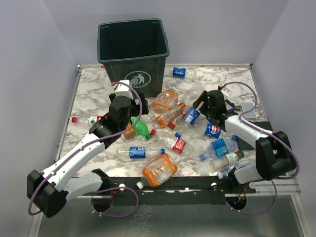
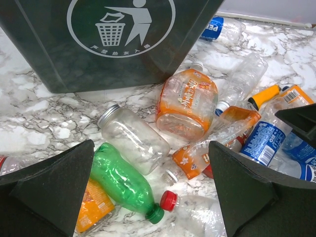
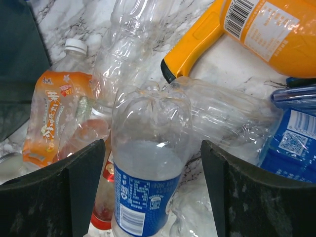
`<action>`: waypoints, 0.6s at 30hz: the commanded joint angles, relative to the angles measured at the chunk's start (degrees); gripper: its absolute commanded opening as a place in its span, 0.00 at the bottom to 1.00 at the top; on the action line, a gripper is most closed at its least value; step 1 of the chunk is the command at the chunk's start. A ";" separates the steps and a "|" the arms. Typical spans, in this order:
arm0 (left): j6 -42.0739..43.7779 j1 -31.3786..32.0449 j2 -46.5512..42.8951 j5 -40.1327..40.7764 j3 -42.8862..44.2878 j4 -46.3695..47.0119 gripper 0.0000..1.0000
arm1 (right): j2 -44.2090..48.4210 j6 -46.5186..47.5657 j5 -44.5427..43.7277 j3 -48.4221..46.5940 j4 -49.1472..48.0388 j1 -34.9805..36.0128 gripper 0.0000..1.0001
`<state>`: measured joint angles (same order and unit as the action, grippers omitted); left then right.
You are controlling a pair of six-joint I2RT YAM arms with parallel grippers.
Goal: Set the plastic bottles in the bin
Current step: Pick up the plastic bottle at the center of the board.
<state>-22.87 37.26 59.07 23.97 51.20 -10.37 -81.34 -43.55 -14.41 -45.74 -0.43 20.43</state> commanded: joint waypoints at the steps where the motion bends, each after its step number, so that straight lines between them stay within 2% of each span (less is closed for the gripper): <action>1: 0.41 0.35 -0.46 -1.29 -0.36 0.98 0.99 | -3.90 -1.07 2.38 -2.48 -2.51 -0.59 0.81; 8: 0.55 0.33 -0.36 -1.66 -0.21 1.12 0.99 | -7.14 -1.27 4.01 -3.12 -2.91 -0.56 0.77; 18: 0.55 0.35 -0.53 -1.69 -0.22 1.01 0.99 | -4.88 -0.84 5.28 -3.02 -3.04 -0.65 0.51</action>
<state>-22.85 37.26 59.09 23.38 51.18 -10.35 -88.23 -44.34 -10.57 -47.57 -2.85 20.14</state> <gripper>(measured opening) 0.991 0.616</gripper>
